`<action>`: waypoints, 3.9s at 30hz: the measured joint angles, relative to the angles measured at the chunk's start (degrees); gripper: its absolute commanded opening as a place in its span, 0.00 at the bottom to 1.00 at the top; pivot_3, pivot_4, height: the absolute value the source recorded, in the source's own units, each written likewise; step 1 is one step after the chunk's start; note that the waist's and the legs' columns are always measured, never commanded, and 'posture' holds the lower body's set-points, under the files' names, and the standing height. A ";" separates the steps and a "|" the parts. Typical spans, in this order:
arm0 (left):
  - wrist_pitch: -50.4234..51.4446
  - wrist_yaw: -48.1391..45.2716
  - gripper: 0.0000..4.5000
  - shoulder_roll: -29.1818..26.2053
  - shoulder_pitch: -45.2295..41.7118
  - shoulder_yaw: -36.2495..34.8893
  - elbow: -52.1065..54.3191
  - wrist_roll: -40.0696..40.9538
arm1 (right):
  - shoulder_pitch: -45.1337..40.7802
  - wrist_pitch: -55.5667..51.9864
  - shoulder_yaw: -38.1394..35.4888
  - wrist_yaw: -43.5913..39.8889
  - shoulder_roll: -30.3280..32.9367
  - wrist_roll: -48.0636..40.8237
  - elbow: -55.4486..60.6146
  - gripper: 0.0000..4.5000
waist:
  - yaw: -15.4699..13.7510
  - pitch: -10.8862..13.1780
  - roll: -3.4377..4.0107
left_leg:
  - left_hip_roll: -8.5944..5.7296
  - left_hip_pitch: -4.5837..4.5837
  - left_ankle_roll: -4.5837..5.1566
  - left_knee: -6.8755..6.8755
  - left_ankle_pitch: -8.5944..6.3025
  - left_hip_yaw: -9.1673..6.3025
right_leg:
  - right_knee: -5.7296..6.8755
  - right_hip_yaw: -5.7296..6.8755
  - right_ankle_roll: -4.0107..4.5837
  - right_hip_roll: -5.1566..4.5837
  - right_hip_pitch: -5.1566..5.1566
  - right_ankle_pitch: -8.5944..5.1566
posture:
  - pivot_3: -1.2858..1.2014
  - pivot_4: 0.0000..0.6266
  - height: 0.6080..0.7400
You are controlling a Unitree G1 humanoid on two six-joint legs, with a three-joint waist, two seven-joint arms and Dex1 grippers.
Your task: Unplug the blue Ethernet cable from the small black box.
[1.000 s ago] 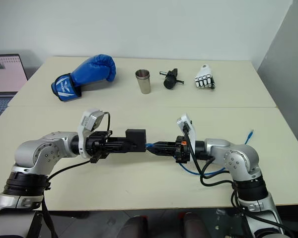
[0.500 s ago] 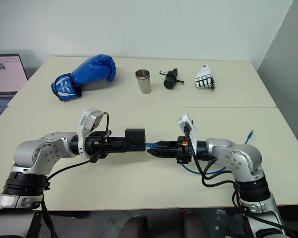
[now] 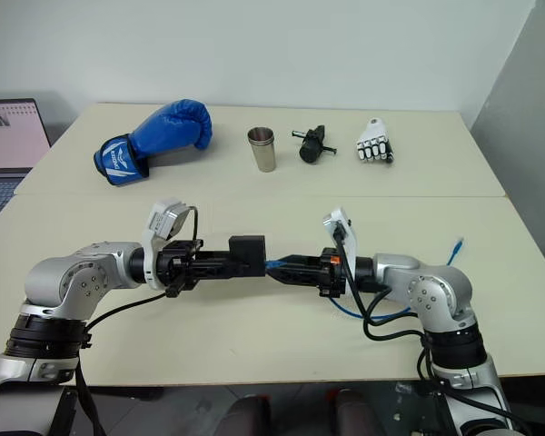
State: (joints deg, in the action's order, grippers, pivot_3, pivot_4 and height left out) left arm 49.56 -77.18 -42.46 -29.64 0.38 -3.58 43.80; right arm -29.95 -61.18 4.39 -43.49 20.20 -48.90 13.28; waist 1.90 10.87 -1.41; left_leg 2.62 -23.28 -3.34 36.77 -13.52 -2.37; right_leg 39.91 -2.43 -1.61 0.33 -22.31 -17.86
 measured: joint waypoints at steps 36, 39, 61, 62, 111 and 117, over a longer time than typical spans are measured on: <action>0.16 0.68 0.17 0.62 0.40 -0.21 0.30 0.00 | 1.16 1.85 0.75 1.32 -2.68 0.62 -0.61 0.63 | 0.02 0.01 0.01 | 0.04 -0.06 0.00 0.00 0.00 -0.03 | -0.03 0.02 0.03 0.04 -0.03 0.01 | 0.52 0.24 1.00; 0.16 0.75 0.17 0.63 0.40 -0.21 0.30 0.00 | 1.16 1.86 1.02 1.32 -2.68 0.66 -0.73 0.63 | 0.02 0.01 0.01 | 0.04 -0.06 0.00 0.00 0.00 -0.03 | -0.03 0.02 0.03 0.04 -0.03 0.02 | 0.52 0.24 1.00; 0.14 0.74 0.17 0.64 0.41 -0.21 0.30 -0.02 | 0.14 2.10 0.19 1.88 -2.88 0.60 -2.28 0.63 | 0.02 0.01 0.01 | 0.04 -0.06 0.00 0.00 0.00 -0.03 | -0.03 0.02 0.03 0.04 -0.03 0.02 | 0.52 0.24 1.00; 0.14 0.73 0.17 0.64 0.41 -0.21 0.30 -0.02 | 0.14 2.11 0.16 1.88 -2.87 0.61 -2.28 0.63 | 0.02 0.01 0.01 | 0.04 -0.06 0.00 0.00 0.00 -0.03 | -0.03 0.02 0.03 0.04 -0.03 0.02 | 0.52 0.24 1.00; 0.30 0.02 0.17 0.77 -0.32 -0.11 -0.76 -0.22 | 0.15 2.33 0.05 -0.30 -1.98 1.00 -2.31 0.02 | 0.03 0.01 0.01 | 0.04 -0.06 0.00 0.00 0.00 -0.03 | -0.03 0.02 0.03 0.04 -0.03 0.01 | 0.52 0.24 1.00; -0.02 -1.01 0.17 0.77 -0.76 0.50 -1.51 -0.82 | 0.15 1.72 0.05 -0.41 -1.19 0.32 -2.25 0.02 | 0.02 0.01 0.01 | 0.04 -0.06 0.00 0.00 0.00 -0.03 | -0.03 0.02 0.03 0.04 -0.03 0.02 | 0.52 0.24 1.00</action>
State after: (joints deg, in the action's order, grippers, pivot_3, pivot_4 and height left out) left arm 49.54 -78.19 -41.69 -30.39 0.88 -5.09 42.99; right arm -29.80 -59.46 4.43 -43.91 19.01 -48.57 11.03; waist 1.93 10.88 -1.40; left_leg 2.66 -23.34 -3.34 36.77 -13.52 -2.39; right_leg 39.88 -2.41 -1.58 0.37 -22.34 -17.84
